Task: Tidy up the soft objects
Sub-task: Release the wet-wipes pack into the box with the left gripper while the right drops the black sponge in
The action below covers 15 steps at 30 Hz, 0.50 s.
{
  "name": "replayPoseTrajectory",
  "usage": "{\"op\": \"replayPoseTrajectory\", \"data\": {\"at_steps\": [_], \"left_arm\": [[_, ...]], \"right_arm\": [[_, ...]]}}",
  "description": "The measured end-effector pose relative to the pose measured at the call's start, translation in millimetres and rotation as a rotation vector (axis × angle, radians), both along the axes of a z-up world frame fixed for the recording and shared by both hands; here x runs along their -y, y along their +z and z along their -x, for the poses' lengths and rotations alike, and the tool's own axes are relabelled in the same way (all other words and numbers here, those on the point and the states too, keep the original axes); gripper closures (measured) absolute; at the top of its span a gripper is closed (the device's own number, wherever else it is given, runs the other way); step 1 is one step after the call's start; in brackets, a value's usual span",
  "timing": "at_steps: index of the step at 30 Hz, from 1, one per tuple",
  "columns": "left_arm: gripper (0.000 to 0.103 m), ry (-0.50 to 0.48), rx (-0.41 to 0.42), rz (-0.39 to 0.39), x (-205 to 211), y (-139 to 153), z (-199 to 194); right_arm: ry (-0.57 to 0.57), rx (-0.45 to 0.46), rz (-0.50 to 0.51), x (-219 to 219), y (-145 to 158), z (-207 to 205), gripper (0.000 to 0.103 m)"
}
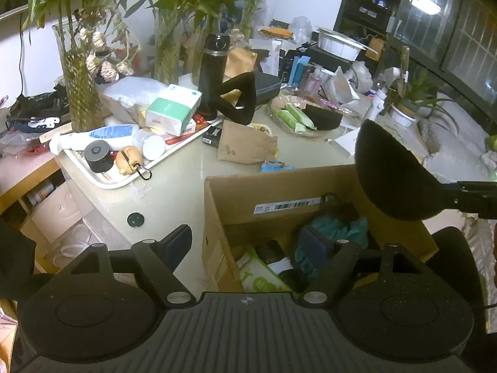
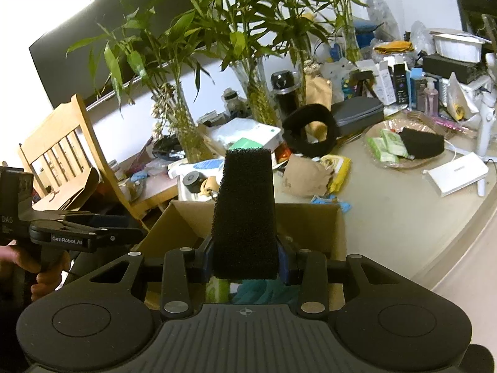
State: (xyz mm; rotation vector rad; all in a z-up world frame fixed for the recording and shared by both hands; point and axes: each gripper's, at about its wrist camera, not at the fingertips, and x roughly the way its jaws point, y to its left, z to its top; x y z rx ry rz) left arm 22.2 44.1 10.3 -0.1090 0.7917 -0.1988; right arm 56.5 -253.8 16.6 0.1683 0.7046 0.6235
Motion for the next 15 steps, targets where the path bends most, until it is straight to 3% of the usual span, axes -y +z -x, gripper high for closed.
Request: {"op": "replayPoseTrajectory", "data": {"at_steps": [15], "left_arm": [[0.019, 0.036, 0.056, 0.039, -23, 6, 12]], "right_arm": [[0.119, -0.056, -0.017, -51, -10, -1, 0.060]]}}
